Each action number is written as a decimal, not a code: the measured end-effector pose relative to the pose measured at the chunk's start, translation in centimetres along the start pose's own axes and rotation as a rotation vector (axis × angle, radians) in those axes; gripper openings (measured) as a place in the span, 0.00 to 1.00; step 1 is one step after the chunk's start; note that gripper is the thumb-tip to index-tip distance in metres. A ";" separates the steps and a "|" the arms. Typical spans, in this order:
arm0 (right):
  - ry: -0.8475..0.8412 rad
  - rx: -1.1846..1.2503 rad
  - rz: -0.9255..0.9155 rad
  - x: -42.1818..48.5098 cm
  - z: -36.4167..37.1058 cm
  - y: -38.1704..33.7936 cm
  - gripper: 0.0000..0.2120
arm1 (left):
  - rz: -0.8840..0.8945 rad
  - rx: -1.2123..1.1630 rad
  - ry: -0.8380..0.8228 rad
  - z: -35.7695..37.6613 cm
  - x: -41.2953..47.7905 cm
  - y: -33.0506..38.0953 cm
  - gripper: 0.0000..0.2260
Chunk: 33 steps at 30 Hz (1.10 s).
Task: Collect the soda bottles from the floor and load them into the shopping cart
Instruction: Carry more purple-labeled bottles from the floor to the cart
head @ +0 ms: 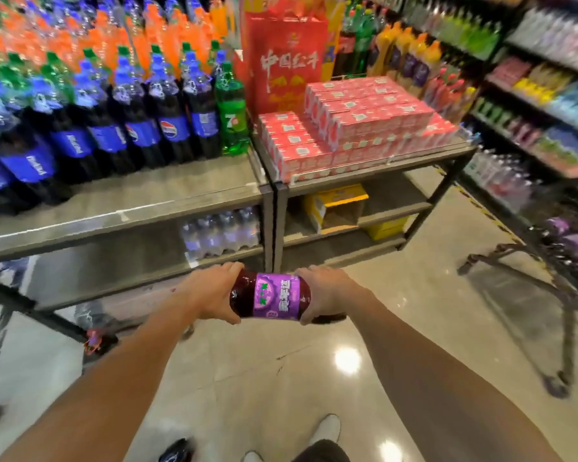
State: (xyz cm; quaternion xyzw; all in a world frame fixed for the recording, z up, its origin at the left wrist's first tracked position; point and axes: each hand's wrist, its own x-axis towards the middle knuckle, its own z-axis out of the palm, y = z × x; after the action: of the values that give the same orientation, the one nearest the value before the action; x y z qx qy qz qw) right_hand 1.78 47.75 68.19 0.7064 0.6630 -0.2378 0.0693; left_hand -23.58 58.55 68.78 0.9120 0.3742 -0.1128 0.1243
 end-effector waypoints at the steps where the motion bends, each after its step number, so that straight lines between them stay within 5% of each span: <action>1: 0.015 0.025 0.038 -0.5 -0.3 2.1 0.46 | 0.039 0.006 -0.001 -0.5 1.9 1.6 0.41; 19: 0.182 0.315 0.495 -10.8 -5.1 32.7 0.41 | 0.571 0.119 -0.037 -6.2 30.5 29.9 0.41; 33: 0.238 0.411 0.783 -7.7 -10.9 49.4 0.40 | 0.972 0.213 -0.078 -12.3 53.0 43.4 0.41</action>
State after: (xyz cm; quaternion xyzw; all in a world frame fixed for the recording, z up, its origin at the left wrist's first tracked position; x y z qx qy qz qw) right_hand 52.26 39.82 70.29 0.9253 0.2886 -0.2376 -0.0643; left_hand 45.51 67.16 70.69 0.9837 -0.1125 -0.1135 0.0827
